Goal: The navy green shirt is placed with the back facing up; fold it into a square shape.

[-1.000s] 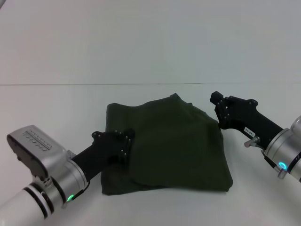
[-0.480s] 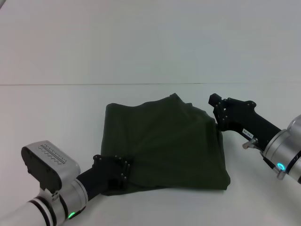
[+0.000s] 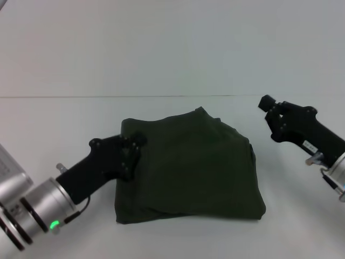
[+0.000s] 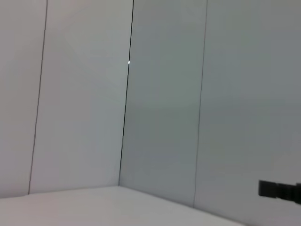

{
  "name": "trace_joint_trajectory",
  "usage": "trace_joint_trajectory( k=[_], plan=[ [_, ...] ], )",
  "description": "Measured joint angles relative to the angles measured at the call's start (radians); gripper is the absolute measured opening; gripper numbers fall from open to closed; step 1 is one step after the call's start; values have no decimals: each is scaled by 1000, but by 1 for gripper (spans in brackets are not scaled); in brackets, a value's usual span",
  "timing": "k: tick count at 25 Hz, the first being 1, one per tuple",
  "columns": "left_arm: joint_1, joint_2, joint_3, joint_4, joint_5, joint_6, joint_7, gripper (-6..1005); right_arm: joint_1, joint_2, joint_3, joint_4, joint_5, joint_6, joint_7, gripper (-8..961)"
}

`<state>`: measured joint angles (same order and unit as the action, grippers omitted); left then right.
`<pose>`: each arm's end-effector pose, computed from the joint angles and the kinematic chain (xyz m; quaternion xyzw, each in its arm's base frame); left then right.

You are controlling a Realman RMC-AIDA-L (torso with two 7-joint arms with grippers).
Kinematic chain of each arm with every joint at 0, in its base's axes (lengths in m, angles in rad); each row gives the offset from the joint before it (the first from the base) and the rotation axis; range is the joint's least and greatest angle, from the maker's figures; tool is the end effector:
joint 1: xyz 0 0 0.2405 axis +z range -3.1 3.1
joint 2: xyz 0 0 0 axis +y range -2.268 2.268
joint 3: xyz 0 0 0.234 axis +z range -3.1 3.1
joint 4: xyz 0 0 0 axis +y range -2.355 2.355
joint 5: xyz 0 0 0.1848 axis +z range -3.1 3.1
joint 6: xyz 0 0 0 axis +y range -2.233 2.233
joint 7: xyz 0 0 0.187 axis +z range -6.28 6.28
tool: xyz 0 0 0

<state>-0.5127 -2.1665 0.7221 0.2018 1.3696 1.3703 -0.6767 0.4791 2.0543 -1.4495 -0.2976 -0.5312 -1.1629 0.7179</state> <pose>-0.1997 0.3280 -0.0570 -0.8390 -0.1746 -0.3922 0.3343 0.2152 0.3669 -0.0163 -0.8045 0.2112 0.3880 0.3970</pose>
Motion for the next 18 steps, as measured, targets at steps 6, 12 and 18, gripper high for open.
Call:
trace_joint_trajectory(
  k=[6, 12, 18],
  plan=[
    [-8, 4, 88, 277, 239, -134, -409, 92, -4, -131, -2, -187, -420, 3, 426, 3],
    [-37, 7, 125, 431, 487, -117, -642, 246, -17, -119, 111, -532, -1047, -41, 765, 71],
    [-41, 7, 144, 471, 516, -101, -676, 500, -12, -23, 200, -718, -1363, -86, 892, 384]
  ],
)
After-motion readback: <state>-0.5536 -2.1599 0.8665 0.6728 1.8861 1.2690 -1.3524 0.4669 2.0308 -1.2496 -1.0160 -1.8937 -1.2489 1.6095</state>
